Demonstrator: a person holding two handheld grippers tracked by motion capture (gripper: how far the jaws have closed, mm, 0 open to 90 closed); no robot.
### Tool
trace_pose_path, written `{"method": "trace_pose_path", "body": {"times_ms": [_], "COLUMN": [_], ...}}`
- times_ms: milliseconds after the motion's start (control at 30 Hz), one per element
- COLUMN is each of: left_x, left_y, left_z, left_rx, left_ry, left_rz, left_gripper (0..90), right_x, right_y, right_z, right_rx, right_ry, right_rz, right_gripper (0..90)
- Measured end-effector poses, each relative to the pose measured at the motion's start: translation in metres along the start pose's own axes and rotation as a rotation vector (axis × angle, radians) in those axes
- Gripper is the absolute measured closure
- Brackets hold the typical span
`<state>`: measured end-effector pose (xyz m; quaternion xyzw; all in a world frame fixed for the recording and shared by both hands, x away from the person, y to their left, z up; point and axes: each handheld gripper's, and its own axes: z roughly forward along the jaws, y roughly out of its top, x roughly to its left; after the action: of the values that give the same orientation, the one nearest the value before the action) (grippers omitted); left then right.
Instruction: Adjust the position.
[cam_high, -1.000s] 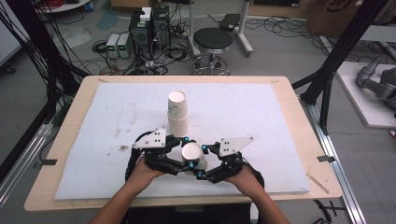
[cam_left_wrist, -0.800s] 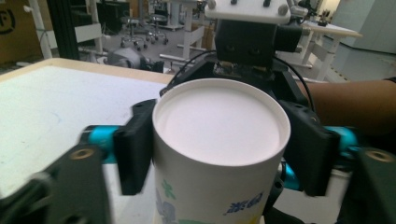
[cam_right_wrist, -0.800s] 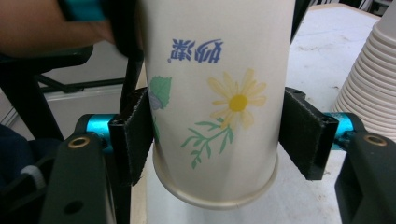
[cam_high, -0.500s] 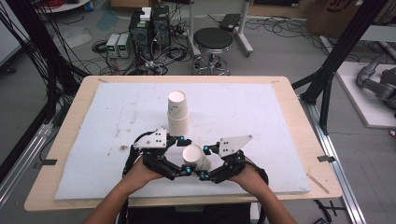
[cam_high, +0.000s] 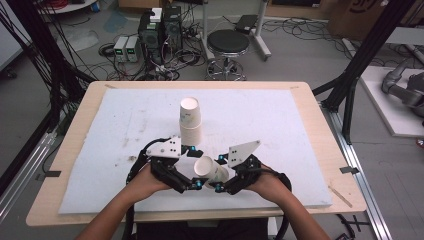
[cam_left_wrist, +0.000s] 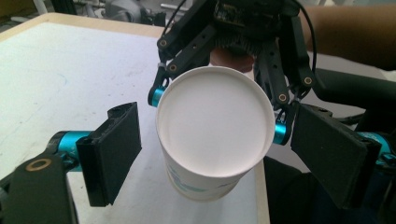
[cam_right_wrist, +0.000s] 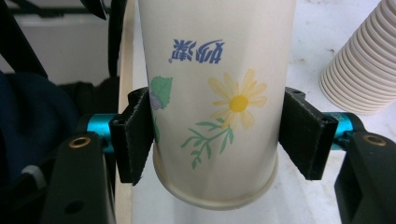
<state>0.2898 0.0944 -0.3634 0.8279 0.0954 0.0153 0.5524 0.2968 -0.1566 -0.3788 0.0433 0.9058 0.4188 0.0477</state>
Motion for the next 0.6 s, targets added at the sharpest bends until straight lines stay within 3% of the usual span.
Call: {"method": "trace_pose_path", "body": {"times_ms": [333,600], "left_x": [0.000,0.001], "left_y": [0.002,0.004], "left_z": [0.005,0.007], "left_rx": [0.047,0.089], "left_ry": [-0.005,-0.006], "left_rz": [0.013,0.019], "left_gripper": [16.5,16.7], "right_x": [-0.001,0.000], "right_y": [0.011,0.021], "right_z": [-0.002,0.000], "right_rx": [0.085,0.184], "right_ry": [0.013,0.027], "right_rz": [-0.037,-0.074], "right_gripper": [32.8,32.7]}}
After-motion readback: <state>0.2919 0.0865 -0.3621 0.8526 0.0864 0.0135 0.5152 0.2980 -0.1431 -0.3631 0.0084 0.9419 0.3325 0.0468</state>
